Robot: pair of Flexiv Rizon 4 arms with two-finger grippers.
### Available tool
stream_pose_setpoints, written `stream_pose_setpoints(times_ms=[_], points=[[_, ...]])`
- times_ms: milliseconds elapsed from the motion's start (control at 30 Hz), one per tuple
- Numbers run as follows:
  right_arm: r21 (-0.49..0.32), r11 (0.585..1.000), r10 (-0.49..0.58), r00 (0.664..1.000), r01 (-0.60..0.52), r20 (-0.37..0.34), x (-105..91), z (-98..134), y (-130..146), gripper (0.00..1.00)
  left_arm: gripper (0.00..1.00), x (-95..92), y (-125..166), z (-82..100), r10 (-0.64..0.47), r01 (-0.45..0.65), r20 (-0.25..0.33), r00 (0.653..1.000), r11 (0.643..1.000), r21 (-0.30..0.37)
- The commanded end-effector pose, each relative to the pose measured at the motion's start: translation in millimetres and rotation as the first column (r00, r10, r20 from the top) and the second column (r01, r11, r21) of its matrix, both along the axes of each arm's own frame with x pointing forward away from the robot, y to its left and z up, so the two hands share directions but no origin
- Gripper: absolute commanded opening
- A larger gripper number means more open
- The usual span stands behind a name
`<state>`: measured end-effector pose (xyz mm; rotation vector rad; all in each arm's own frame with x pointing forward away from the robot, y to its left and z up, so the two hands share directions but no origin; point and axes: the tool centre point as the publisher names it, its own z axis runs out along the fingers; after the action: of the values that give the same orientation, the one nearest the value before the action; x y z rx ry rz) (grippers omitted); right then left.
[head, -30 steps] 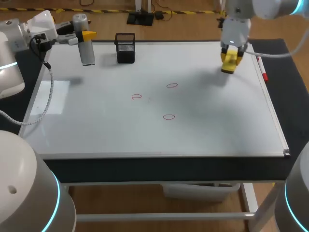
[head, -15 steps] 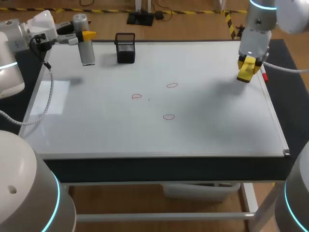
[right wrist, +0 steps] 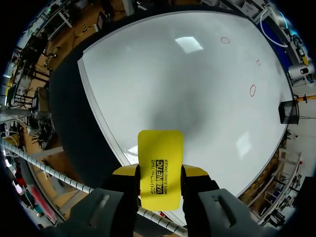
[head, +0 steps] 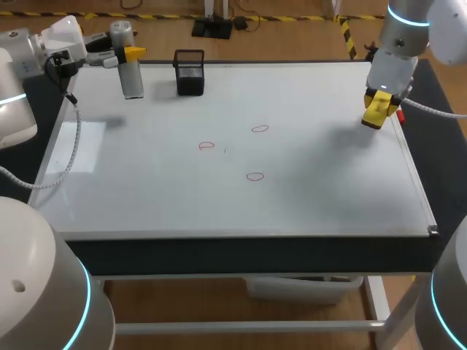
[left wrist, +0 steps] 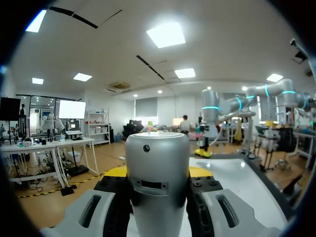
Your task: Pick up the inspection probe, press it on each red-marked spot on the whiteboard one by one, put down the probe, pick up the eraser, and wipe off all the red marks.
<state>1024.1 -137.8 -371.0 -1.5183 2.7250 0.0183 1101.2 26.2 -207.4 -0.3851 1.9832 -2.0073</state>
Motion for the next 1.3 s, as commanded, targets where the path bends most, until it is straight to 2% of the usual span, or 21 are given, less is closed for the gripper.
stream_pose_setpoints(times_ms=[33,400,533,1100,1233,1300], points=[[-0.003,1.000,0.002,1.000,-0.002,0.000,-0.1,0.7,-0.5,0.00,0.00,-0.4,-0.8,0.5,0.004,-0.004,0.003,1.000,1.000,-0.001],[-0.003,1.000,0.002,1.000,-0.002,0.000,-0.1,0.7,-0.5,0.00,0.00,-0.4,-0.8,0.5,0.004,-0.004,0.003,1.000,1.000,-0.001],[-0.003,1.000,0.002,1.000,-0.002,0.000,-0.1,0.7,-0.5,0.00,0.00,-7.3,-15.4,-0.3,-0.015,0.015,-0.015,1.000,1.000,-0.007],[-0.003,1.000,0.002,1.000,-0.002,0.000,-0.1,0.7,-0.5,0.00,0.00,-61.7,-85.6,-9.2,-0.180,0.178,-0.031,0.983,0.982,-0.062],[-0.003,1.000,0.002,1.000,-0.002,0.000,-0.1,0.7,-0.5,0.00,0.00,-77.9,-107.4,-14.5,-0.229,0.228,-0.031,0.973,0.973,-0.028],[-0.003,1.000,0.002,1.000,-0.002,0.000,-0.1,0.7,-0.5,0.00,0.00,-85.3,-118.1,-18.7,-0.260,0.259,-0.041,0.965,0.965,-0.039]])
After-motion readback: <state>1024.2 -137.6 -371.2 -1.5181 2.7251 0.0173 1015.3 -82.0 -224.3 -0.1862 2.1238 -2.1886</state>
